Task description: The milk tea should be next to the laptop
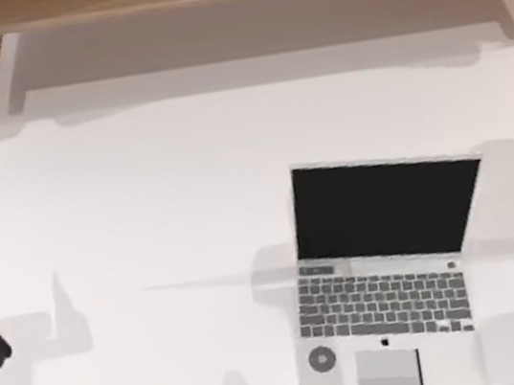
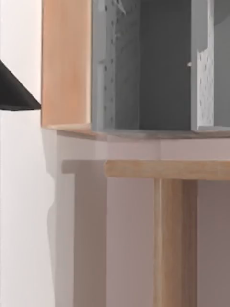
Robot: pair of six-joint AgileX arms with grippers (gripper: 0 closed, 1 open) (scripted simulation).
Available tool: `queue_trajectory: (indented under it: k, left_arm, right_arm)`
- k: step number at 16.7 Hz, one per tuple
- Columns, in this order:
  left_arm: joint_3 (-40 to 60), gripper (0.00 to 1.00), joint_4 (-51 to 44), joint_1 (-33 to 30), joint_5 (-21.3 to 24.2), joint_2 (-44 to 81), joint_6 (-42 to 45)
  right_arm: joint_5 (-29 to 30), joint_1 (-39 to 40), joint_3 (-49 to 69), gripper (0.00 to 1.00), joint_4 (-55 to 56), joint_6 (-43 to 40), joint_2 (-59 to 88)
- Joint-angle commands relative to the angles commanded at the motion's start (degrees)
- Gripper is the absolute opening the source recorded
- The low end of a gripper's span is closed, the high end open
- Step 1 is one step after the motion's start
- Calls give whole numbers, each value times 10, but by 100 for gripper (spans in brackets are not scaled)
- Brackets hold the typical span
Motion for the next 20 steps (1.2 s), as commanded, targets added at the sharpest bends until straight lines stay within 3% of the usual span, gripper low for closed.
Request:
queue_trajectory:
  k: [6,20]
  left_arm:
    - [0,100,0,0,0,0,0]
    - [0,100,0,0,0,0,0]
  right_arm:
    - [101,99,-12,0,-97,31,-96]
    - [476,477,-101,0,-444,118,-510]
